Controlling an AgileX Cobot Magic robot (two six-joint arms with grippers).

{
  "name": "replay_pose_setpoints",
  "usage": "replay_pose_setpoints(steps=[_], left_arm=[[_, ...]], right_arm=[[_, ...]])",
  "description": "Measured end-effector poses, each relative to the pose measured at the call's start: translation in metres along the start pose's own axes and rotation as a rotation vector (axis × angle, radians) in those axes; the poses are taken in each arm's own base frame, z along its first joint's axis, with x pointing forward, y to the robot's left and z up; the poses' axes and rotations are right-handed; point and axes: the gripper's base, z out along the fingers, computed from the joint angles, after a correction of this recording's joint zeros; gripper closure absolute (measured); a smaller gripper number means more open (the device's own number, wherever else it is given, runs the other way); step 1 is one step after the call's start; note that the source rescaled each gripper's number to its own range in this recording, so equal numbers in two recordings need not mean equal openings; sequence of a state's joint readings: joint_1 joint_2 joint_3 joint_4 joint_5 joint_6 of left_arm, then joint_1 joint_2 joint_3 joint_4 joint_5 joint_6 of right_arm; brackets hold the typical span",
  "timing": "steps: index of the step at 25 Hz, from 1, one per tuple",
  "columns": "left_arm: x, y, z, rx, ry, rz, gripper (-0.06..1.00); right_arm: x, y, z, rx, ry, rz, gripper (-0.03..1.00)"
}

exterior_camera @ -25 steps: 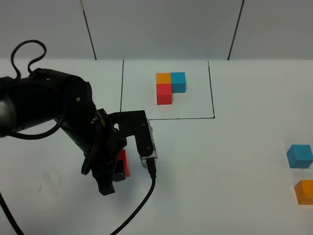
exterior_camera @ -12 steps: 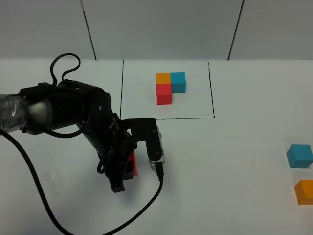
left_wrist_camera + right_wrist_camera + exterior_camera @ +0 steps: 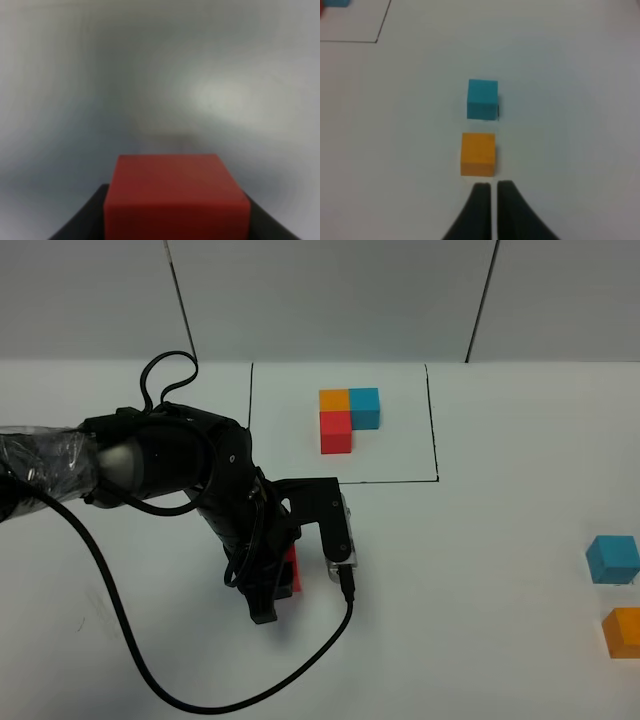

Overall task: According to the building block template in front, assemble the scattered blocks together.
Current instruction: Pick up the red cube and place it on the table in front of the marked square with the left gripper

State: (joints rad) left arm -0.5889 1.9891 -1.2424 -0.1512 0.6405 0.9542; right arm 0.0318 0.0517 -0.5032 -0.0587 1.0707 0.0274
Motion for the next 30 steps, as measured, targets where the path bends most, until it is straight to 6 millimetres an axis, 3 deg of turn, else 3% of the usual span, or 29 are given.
replay_pose_setpoints(steps=[7,16,30], left_arm=[[0.001,-0.001,0.006,0.021,0.013,-0.005,0.43],[0.005,-0.002,0.03,0.073,0.05,0.002,0.43],[0.004,-0.001,0.031,0.068,0.042,0.001,0.43]], right_arm=[[0.0,0.0,0.0,0.0,0.0,0.0,0.97],[0.0,0.0,0.0,0.0,0.0,0.0,0.97],[0.0,0.0,0.0,0.0,0.0,0.0,0.97]])
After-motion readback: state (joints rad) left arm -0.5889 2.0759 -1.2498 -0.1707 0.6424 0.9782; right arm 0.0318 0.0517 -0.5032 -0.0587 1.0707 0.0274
